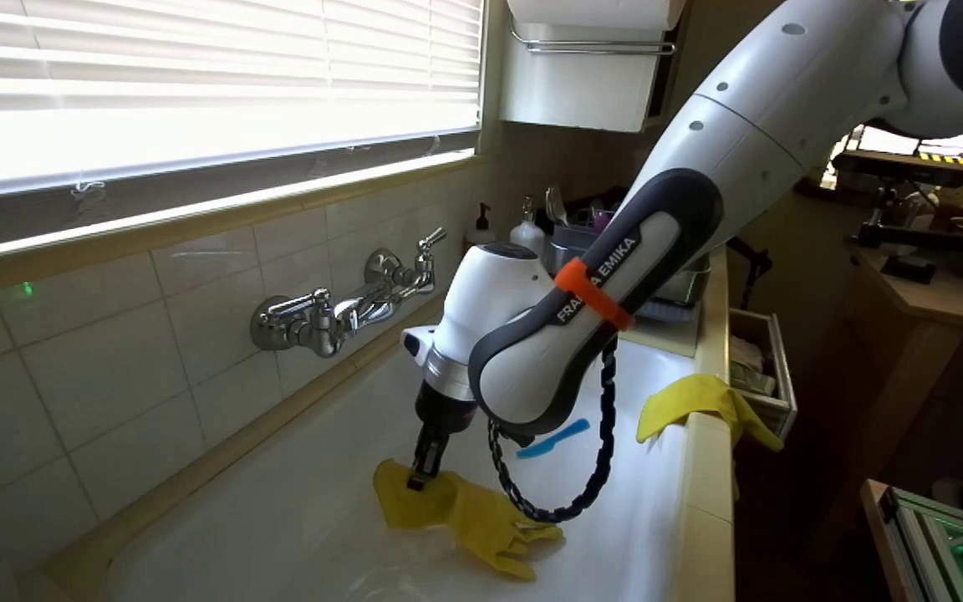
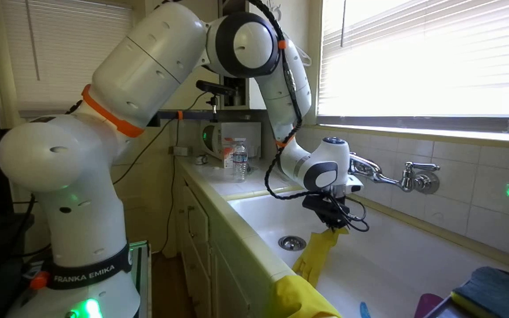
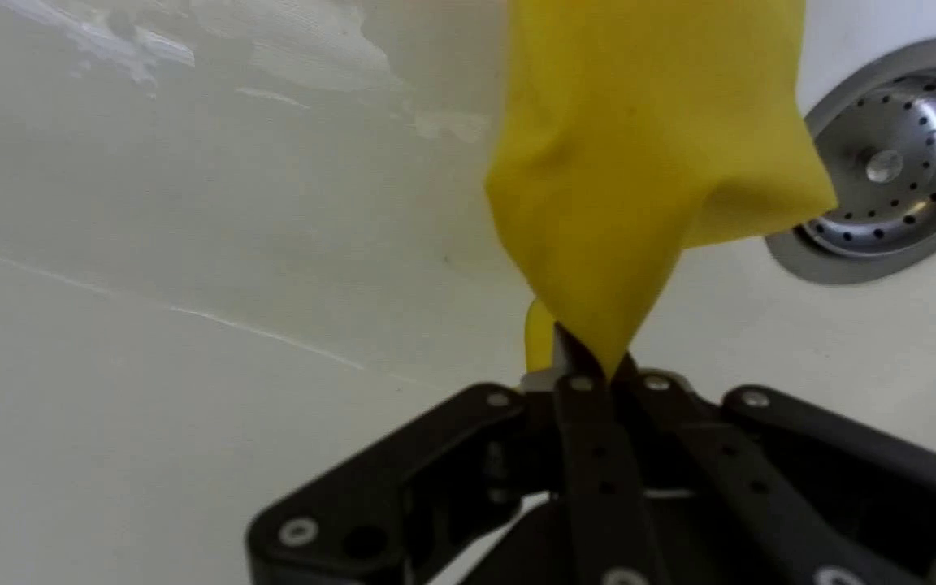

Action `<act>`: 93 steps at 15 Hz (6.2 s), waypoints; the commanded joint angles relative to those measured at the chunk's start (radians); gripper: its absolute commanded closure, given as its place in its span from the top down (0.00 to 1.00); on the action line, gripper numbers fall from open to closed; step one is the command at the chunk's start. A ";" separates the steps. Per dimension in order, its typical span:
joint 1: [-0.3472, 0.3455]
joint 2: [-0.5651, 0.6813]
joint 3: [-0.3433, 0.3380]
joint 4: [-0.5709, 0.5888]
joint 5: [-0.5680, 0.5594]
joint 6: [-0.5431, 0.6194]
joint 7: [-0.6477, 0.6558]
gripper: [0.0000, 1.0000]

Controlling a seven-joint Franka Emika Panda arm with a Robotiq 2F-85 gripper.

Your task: Remove the yellow glove from the sink and hang it over the front of the sink.

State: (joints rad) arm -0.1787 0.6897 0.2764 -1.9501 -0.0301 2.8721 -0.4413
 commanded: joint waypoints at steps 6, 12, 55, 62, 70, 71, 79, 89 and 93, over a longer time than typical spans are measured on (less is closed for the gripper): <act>-0.019 -0.249 -0.022 -0.276 -0.006 0.090 0.011 0.01; -0.023 -0.403 -0.041 -0.427 0.009 0.157 0.040 0.01; 0.152 -1.245 -0.219 -0.798 -0.039 -0.492 0.399 0.01; 0.146 -1.366 -0.214 -0.833 -0.036 -0.569 0.459 0.01; 0.141 -1.452 -0.183 -0.814 -0.025 -0.679 0.590 0.01; 0.143 -1.461 -0.185 -0.815 -0.021 -0.688 0.595 0.01; 0.145 -1.508 -0.199 -0.802 0.001 -0.755 0.625 0.01; 0.159 -1.411 -0.332 -0.792 0.076 -0.745 0.482 0.01; 0.167 -1.340 -0.390 -0.797 0.129 -0.734 0.385 0.01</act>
State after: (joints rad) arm -0.0339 -0.7082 -0.0649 -2.7495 0.0512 2.1485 0.0159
